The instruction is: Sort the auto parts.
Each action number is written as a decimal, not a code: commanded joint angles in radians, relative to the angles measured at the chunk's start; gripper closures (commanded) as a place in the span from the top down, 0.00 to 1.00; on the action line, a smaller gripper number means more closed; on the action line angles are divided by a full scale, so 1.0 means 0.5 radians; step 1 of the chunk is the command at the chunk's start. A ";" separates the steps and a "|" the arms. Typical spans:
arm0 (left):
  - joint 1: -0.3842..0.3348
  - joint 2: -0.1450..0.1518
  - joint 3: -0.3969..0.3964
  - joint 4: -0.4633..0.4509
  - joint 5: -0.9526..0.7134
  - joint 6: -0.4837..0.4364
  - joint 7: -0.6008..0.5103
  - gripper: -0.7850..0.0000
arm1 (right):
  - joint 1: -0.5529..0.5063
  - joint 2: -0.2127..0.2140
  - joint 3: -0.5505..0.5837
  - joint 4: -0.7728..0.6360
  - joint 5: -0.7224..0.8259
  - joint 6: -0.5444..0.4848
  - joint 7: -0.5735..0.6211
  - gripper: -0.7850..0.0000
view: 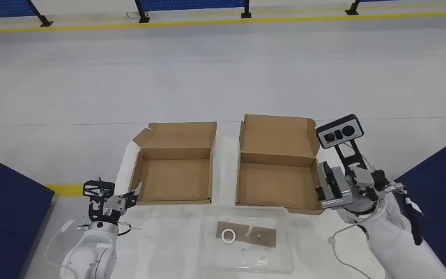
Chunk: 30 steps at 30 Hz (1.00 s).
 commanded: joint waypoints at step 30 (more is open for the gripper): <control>0.000 0.000 0.000 0.000 0.000 0.000 0.000 1.00 | -0.093 -0.063 0.170 0.049 -0.198 0.127 -0.053 0.00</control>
